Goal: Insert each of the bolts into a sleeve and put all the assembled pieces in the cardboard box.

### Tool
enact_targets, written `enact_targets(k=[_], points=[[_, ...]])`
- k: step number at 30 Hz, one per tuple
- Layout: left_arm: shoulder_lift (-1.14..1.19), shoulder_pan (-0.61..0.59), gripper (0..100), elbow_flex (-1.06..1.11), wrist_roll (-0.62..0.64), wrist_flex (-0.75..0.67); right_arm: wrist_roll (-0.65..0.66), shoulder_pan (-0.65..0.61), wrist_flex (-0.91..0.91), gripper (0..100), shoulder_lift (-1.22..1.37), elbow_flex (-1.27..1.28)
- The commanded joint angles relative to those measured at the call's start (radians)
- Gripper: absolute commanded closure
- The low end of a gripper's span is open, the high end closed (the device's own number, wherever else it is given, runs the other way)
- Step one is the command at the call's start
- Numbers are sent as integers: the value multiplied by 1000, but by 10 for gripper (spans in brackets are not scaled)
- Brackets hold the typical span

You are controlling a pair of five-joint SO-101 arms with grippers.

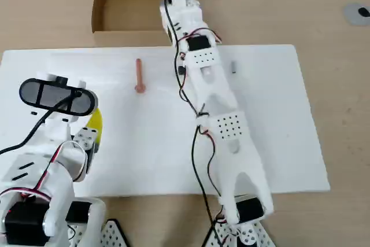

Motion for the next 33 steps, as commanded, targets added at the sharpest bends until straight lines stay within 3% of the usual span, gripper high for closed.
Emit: enact_targets(k=[1, 10, 18, 28, 33], points=[[7, -11, 865, -5, 0, -9, 25, 25, 68, 985, 27, -171], [13, -11, 865, -3, 43, -9, 175, 22, 242, 969, 116, -294], [13, -11, 865, -6, 101, -8, 187, 13, 427, 721, 91, -381], [24, -11, 862, -57, 304, -15, 183, 18, 710, 670, -226, -378], [260, -11, 861, -199, 423, 32, 183, 19, 984, 671, -476, -378]])
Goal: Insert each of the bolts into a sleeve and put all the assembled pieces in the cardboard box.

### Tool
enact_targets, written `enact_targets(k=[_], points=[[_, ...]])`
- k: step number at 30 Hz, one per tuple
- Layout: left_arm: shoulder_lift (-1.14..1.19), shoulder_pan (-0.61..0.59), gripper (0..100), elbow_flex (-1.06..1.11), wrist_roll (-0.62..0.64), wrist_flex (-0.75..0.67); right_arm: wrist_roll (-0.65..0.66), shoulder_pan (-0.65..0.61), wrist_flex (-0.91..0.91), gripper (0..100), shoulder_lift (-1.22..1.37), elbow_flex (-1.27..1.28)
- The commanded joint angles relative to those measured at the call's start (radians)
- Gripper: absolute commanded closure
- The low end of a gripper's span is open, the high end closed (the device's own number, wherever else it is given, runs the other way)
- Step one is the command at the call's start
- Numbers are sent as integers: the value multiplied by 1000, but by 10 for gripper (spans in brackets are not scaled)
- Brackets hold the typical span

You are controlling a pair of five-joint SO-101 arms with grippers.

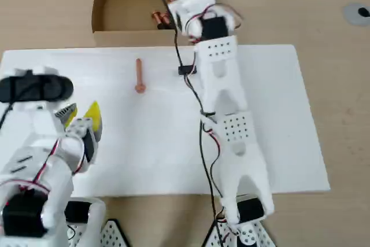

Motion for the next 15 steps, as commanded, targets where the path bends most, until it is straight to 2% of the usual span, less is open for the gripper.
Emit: enact_targets(k=[1, 5, 10, 15], points=[[225, -9, 861, -164, 104, 31, 5, 5, 212, 671, -257, -51], [573, -6, 864, -399, 199, 64, 9, 19, 470, 672, -412, -51], [921, 2, 864, -704, 285, 80, 9, 124, 482, 673, -585, -42], [1211, 109, 864, -901, 290, 146, 9, 234, 483, 673, -780, 99]])
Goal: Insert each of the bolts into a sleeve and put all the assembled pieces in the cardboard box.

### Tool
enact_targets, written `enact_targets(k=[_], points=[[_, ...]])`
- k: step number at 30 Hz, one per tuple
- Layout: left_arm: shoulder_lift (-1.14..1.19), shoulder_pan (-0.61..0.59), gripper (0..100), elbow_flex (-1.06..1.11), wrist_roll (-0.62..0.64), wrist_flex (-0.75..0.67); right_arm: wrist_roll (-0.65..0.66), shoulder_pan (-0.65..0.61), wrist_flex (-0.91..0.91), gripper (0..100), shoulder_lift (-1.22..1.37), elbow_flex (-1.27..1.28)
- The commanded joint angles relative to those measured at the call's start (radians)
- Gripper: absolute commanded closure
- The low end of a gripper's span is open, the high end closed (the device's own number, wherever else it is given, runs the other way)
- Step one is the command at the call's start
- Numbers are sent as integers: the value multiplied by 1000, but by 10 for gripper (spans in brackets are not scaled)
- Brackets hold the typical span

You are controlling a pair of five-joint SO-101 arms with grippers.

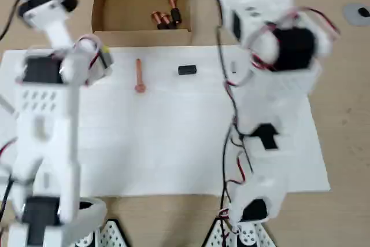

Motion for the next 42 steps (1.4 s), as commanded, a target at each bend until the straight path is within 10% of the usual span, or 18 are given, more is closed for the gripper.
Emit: enact_targets(k=[1, 18, 42], points=[[188, 94, 864, -164, 8, 64, 9, 85, 15, 673, -199, 136], [558, 126, 865, -310, 37, 37, 282, 194, 12, 673, -1184, 1620], [742, 83, 865, -311, 92, -169, 285, 194, 12, 673, -1314, 1873]])
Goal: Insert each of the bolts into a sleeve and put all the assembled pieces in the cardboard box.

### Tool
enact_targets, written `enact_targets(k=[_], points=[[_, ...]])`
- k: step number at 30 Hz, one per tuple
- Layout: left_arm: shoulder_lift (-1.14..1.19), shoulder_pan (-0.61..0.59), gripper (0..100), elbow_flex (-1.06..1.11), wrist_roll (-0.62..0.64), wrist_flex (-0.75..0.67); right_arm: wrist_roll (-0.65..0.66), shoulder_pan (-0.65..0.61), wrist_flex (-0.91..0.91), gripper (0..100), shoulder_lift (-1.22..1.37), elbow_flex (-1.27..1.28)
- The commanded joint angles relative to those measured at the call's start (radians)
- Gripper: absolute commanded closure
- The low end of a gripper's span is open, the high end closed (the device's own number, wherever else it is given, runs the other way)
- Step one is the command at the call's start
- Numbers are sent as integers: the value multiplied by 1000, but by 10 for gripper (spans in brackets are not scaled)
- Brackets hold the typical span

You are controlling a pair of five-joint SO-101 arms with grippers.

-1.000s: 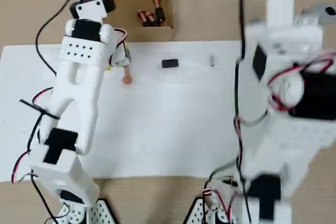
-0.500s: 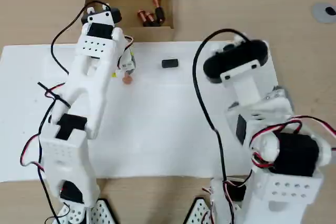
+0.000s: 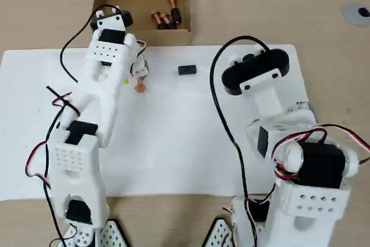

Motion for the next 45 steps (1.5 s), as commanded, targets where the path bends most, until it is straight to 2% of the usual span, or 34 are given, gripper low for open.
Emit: enact_targets(k=[1, 8, 14, 18, 20, 24, 29, 35, 40, 45], points=[[-2, -12, 865, -55, 37, -23, 3, 15, 12, 673, -13, 2], [96, -14, 865, -55, 132, -61, 3, 15, 12, 673, -13, 2], [182, -12, 865, -51, 137, -61, 3, 15, 12, 673, -13, 2], [196, -12, 873, -81, 133, -2, 3, 15, 12, 673, -13, 2], [199, -12, 913, -101, 130, 52, -5, 15, 12, 673, -13, 2], [193, -12, 991, -112, 78, 143, -25, 15, 12, 673, -13, 2], [189, -17, 993, -141, 8, 273, -26, 15, 12, 673, -13, 2], [188, -64, 993, -379, -43, 413, -38, 15, 12, 673, -13, 2], [154, -74, 995, -608, -130, 427, -40, 15, 12, 673, -13, 2], [38, -28, 995, -621, -267, 425, -40, 15, 12, 673, -13, 4]])
